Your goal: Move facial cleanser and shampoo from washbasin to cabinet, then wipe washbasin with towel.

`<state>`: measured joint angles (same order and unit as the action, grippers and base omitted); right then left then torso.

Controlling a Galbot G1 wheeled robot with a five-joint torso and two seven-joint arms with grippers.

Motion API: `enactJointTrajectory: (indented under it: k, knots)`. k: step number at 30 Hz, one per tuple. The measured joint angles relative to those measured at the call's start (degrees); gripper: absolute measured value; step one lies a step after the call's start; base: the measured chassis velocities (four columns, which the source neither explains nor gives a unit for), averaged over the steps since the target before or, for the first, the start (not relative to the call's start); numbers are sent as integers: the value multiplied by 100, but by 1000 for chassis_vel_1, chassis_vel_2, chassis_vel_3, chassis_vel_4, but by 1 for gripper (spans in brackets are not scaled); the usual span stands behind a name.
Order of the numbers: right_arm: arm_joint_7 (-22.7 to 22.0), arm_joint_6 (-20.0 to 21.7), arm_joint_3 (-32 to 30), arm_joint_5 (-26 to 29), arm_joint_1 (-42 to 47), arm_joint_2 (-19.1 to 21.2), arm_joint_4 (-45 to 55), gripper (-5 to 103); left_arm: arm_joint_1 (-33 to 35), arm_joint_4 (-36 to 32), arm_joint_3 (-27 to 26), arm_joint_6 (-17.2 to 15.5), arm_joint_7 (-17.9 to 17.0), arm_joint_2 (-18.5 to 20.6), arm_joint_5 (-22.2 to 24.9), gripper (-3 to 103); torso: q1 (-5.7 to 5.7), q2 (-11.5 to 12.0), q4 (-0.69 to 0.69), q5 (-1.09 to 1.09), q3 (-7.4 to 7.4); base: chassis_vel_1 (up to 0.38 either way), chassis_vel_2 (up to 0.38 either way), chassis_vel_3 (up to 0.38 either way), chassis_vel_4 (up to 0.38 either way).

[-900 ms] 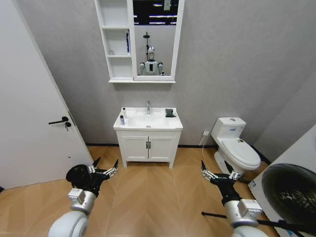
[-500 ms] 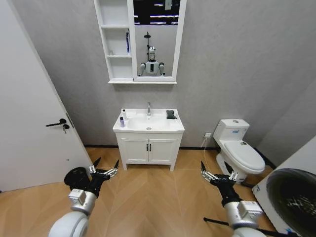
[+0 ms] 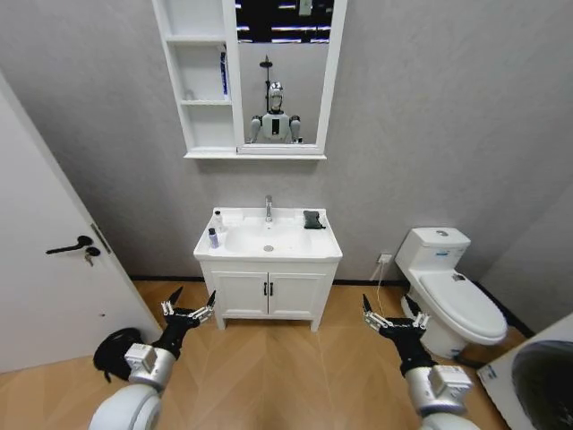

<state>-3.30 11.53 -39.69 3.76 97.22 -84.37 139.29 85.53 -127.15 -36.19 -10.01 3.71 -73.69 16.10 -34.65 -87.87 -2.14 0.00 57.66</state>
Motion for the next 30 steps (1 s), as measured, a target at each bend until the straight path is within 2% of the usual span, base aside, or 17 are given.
enactJointTrajectory:
  k: [3,4,5,6,9,10,11,13,15,17,19,21,22,24,30]
  knots:
    - [1,-9,0,-4,-11,3,-27,100,-3,22,1,13,-1,-8,-13,100,2,-1,-1,0,-1,-384,378,380,-380]
    - [1,-21,3,-4,-15,3,-38,100,-7,37,3,14,-2,-13,-16,100,0,-1,5,-4,-1,-393,339,391,-340]
    - [0,-87,23,-12,-47,8,-88,100,-11,69,16,25,-2,-38,-32,100,-1,0,-3,6,0,-367,363,338,-362]
    - [0,-87,23,-12,-47,8,-88,100,-11,69,16,25,-2,-38,-32,100,-1,0,-3,6,0,-367,363,338,-362]
    - [-3,-108,30,-37,-69,12,-122,100,-23,141,53,63,-28,-84,-97,100,2,-1,3,-6,-2,-352,340,360,-346]
    - [-6,-107,30,-37,-72,16,-133,100,-30,173,73,72,-40,-105,-122,100,1,-1,4,-5,-1,-347,318,324,-343]
    - [-6,-107,27,-38,-82,23,-150,100,-35,204,96,77,-57,-129,-144,100,-2,1,-2,4,0,-290,318,260,-297]
    - [-6,-108,25,-38,-84,26,-181,100,-45,247,134,80,-74,-168,-162,100,-5,1,2,2,1,-229,292,260,-154]
    - [-8,-116,23,-39,-83,24,-198,100,-56,271,166,80,-84,-203,-175,100,-4,1,6,-6,0,-229,193,113,-154]
    - [-10,-143,28,-44,-72,9,-248,100,-106,369,252,89,-157,-303,-207,100,-5,2,-1,3,1,-118,116,22,-58]
    - [-11,-151,30,-48,-61,4,-256,100,-136,438,269,103,-164,-323,-225,100,-4,1,3,-2,0,-31,58,-3,7]
    - [-11,-158,31,-49,-57,9,-264,100,-167,530,282,127,-173,-331,-236,100,2,0,-2,0,-1,0,0,0,0]
    - [-13,-159,31,-49,-59,15,-272,100,-206,640,292,152,-181,-332,-243,100,7,-3,-1,4,-2,0,0,0,0]
    - [-27,-161,29,-45,-80,20,-275,100,-383,1062,332,284,-199,-380,-347,100,11,-5,3,-2,-4,62,-69,-84,58]
    - [-66,-161,43,-7,-95,36,-240,100,-747,1632,400,550,-203,-467,-454,100,9,-5,3,-2,-3,33,-41,-36,22]
